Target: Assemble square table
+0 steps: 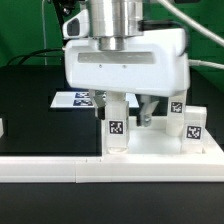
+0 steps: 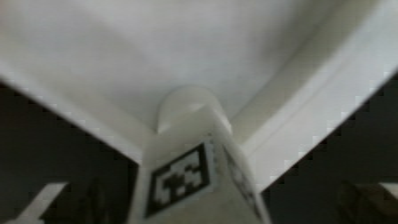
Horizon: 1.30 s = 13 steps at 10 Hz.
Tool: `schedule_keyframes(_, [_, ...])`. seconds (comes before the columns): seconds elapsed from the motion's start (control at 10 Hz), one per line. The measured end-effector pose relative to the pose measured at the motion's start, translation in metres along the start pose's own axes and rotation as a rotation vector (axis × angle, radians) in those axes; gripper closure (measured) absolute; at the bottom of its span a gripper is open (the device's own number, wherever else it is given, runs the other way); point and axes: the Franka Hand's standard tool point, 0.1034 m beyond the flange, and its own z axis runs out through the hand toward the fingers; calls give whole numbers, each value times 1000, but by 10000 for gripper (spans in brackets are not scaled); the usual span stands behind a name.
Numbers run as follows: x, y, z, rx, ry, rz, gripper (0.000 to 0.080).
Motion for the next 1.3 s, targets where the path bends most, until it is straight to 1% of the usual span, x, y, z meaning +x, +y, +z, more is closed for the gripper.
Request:
schedule_keyframes(0.1, [1,-3,1,13,-14,-191,150])
schedule_keyframes(0.2, [1,-2,1,14,-13,-90,150])
schedule_keyframes(0.3, [2,-2,1,14,-12,-94,176])
schedule_keyframes(0.4, [2,-2,1,16,-13,-38,176])
schedule_keyframes(0.5, [1,-2,1,16,-14,44,348])
schedule_keyframes(0.6, [1,1,2,11,-16,93,348])
schedule_keyframes(0.7, [1,6,3,2,-18,194,496])
schedule_keyframes(0.9, [2,7,3,1,-18,297,505])
schedule_keyframes(1.0, [1,7,5,-4,-23,408,505])
schedule_keyframes(1.2, [4,8,6,-48,-112,757,505])
schedule_keyframes(1.3, [1,8,6,-59,-191,930,507])
